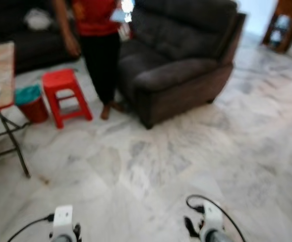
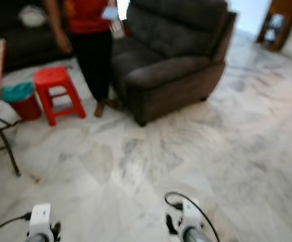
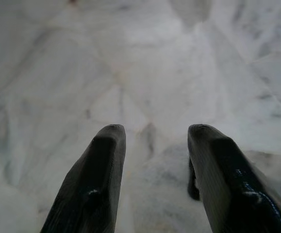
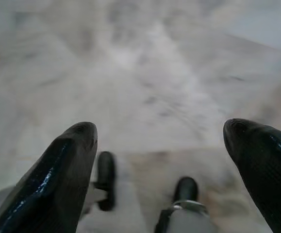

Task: Picking trash to rubbish bin

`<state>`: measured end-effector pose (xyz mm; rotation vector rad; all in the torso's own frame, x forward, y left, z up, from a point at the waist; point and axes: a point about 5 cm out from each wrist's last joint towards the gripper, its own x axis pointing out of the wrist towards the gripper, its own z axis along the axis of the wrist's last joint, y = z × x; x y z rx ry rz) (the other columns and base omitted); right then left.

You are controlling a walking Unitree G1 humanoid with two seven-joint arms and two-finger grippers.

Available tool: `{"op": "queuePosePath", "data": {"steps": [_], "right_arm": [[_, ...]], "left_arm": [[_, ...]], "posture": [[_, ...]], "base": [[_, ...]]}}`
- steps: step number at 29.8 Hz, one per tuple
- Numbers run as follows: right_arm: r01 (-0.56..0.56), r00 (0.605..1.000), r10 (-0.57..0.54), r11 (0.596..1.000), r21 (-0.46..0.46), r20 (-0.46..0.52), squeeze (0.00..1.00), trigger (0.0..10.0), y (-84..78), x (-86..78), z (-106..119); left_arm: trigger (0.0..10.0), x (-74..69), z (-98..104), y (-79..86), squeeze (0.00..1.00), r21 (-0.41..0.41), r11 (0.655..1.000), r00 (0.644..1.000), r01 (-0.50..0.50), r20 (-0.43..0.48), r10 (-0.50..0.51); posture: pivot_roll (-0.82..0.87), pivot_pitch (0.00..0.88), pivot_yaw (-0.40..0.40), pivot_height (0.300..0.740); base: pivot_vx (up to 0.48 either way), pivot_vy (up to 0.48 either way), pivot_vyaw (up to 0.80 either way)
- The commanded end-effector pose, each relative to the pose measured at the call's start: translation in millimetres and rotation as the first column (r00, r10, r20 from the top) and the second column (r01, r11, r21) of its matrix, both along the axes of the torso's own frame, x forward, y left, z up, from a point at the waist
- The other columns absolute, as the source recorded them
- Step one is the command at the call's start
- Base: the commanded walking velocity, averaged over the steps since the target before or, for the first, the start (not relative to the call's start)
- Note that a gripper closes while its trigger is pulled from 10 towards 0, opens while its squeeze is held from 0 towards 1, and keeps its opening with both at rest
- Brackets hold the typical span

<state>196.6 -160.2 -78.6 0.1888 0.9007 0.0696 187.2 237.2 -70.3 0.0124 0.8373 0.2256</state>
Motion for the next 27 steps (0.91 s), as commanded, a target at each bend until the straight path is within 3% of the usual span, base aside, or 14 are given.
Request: {"op": "queuePosePath", "data": {"steps": [1,27], "right_arm": [[0.013,1.0,-0.013,1.0,-0.014,-0.008,0.0,10.0,-7.8,-2.9,-1.0],[-0.006,1.0,0.006,1.0,0.003,-0.003,0.0,10.0,-2.1,-2.0,-0.7]], "left_arm": [[10.0,3.3,1.1,-1.3,0.0,-0.004,1.0,1.0,0.001,0.002,-0.001],[10.0,2.9,1.1,-1.0,0.0,-0.004,1.0,1.0,-0.007,0.005,0.007]], "posture": [[-0.09,0.0,0.04,0.74],[-0.07,0.0,0.036,0.74]], "base": [[0.0,0.0,0.8],[0.0,0.0,0.8]]}}
